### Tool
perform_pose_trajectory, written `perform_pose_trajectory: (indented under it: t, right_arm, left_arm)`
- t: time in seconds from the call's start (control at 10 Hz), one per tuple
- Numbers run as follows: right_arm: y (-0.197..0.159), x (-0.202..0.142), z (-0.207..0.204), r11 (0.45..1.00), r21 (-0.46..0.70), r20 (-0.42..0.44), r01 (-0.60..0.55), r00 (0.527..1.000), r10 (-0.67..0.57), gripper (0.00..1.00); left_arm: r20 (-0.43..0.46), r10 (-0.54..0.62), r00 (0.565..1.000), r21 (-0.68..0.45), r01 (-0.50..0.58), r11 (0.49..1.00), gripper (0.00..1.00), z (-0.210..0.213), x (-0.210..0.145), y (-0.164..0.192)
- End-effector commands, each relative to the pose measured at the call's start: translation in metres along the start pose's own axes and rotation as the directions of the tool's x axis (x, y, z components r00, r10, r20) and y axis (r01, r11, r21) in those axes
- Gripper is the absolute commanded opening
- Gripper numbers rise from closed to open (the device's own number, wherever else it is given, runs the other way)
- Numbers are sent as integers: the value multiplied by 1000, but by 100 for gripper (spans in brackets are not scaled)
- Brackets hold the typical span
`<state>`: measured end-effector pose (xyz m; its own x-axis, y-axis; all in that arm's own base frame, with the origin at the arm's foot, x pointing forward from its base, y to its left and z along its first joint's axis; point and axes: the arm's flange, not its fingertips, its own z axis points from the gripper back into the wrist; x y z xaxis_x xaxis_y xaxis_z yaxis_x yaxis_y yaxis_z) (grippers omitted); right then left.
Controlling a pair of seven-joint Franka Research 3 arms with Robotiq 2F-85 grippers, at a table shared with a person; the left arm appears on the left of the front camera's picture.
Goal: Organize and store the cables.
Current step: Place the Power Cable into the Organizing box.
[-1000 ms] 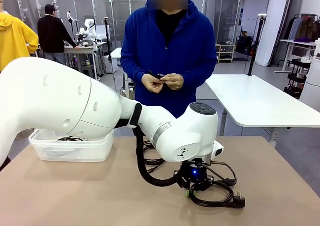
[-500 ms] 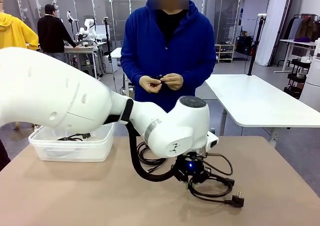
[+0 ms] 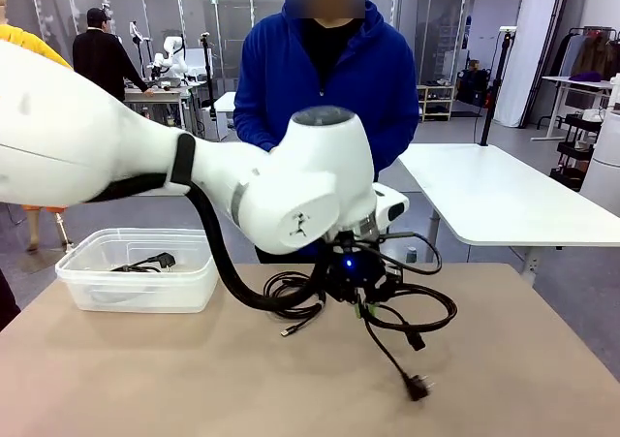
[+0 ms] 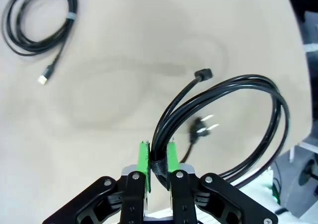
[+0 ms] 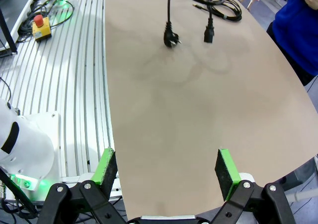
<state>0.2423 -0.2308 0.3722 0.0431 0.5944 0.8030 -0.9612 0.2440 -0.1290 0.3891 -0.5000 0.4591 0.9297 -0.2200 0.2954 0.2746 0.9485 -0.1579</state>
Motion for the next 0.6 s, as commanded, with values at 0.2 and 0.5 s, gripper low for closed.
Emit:
perform_pose_trajectory:
  t: [0.2, 0.5]
  right_arm:
    - [0, 4, -2, 1000, -12, -1, 28, 1000, -28, 100]
    - [0, 4, -2, 1000, -12, -1, 28, 1000, -28, 100]
  left_arm:
    - [0, 0, 1000, 0, 0, 1000, 0, 0, 0, 0]
    - [0, 0, 1000, 0, 0, 1000, 0, 0, 0, 0]
